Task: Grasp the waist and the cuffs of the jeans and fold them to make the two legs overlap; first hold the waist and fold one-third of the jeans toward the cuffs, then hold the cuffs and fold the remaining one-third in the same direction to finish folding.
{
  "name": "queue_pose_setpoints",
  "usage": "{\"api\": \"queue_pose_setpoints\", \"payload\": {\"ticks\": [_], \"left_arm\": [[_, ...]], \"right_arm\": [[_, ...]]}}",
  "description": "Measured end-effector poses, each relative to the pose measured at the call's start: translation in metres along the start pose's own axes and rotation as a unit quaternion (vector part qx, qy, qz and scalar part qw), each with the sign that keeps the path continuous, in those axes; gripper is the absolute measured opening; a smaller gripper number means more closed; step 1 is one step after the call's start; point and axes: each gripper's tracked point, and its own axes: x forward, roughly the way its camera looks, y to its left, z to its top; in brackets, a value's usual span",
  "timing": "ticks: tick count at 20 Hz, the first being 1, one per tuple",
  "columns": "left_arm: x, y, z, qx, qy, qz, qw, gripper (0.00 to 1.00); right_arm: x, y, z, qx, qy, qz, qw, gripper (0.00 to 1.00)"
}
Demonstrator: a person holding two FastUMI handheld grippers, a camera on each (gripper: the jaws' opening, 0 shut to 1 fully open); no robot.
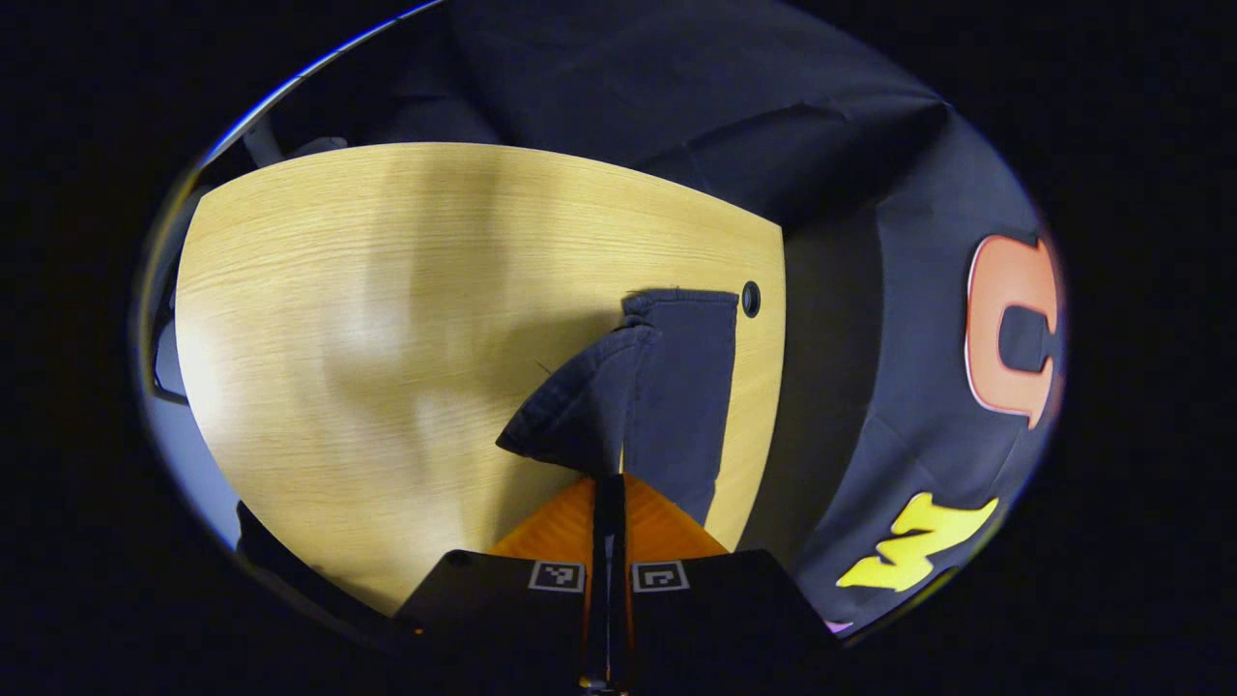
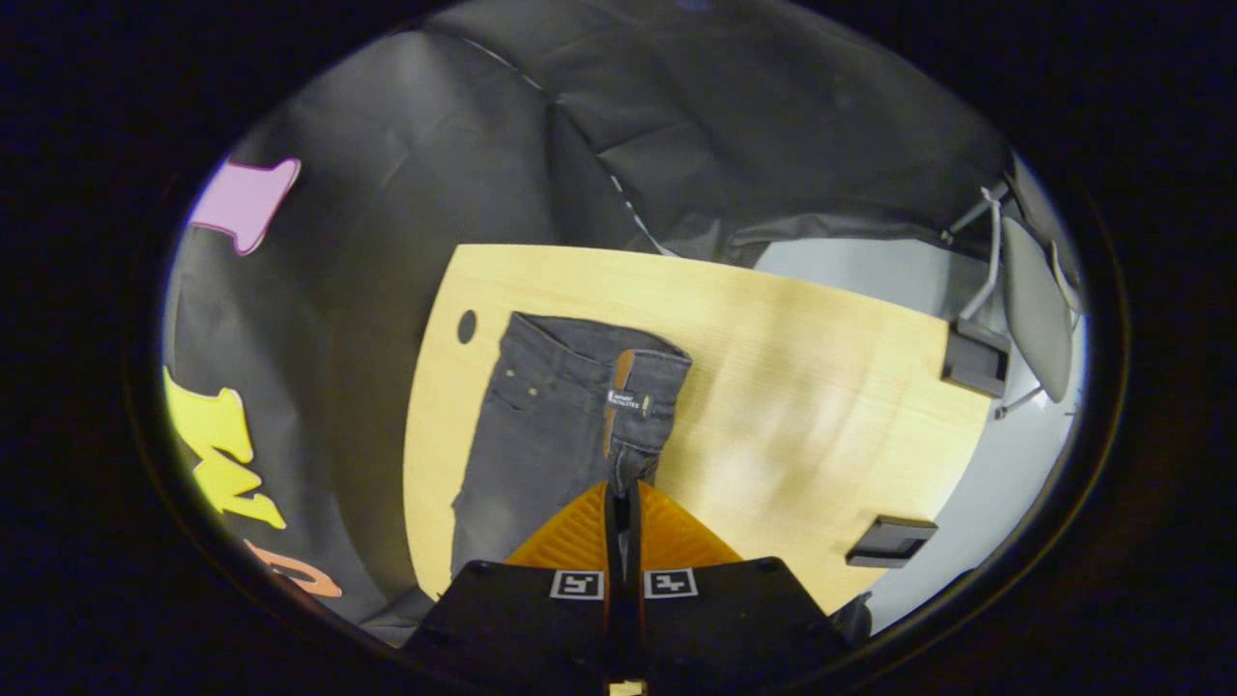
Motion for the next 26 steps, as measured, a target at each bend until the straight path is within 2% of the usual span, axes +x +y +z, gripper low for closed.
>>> {"api": "queue_pose_setpoints", "payload": {"ticks": [6, 7, 8, 9, 13, 17, 19, 23, 26], "left_arm": [[0.022, -0.055, 0.02, -0.021, -0.001, -0.001, 1.0, 0.04], [0.029, -0.065, 0.02, -0.018, 0.0, -0.002, 1.0, 0.04], [0.038, -0.076, 0.022, -0.013, 0.002, -0.004, 1.0, 0.0], [0.048, -0.085, 0.024, -0.006, 0.002, -0.004, 1.0, 0.04], [0.1, -0.114, 0.035, 0.014, 0.006, 0.008, 1.0, 0.04], [0.154, -0.123, 0.041, 0.045, 0.025, 0.028, 0.998, 0.04], [0.175, -0.121, 0.04, 0.058, 0.031, 0.039, 0.997, 0.04], [0.205, -0.113, 0.046, 0.08, 0.033, 0.058, 0.995, 0.04], [0.21, -0.107, 0.048, 0.082, 0.031, 0.071, 0.994, 0.05]], "right_arm": [[0.012, 0.083, 0.027, -0.036, 0.0, 0.034, 0.999, 0.0], [0.02, 0.095, 0.031, -0.037, 0.0, 0.037, 0.999, 0.01], [0.025, 0.106, 0.035, -0.037, 0.001, 0.04, 0.998, 0.0], [0.035, 0.117, 0.039, -0.04, 0.002, 0.043, 0.998, 0.0], [0.08, 0.148, 0.051, -0.053, 0.004, 0.045, 0.998, 0.0], [0.13, 0.161, 0.053, -0.063, 0.013, 0.046, 0.997, 0.01], [0.148, 0.157, 0.054, -0.061, 0.017, 0.034, 0.997, 0.01], [0.179, 0.151, 0.057, -0.068, 0.026, 0.021, 0.997, 0.0], [0.19, 0.146, 0.057, -0.08, 0.024, 0.006, 0.996, 0.01]]}}
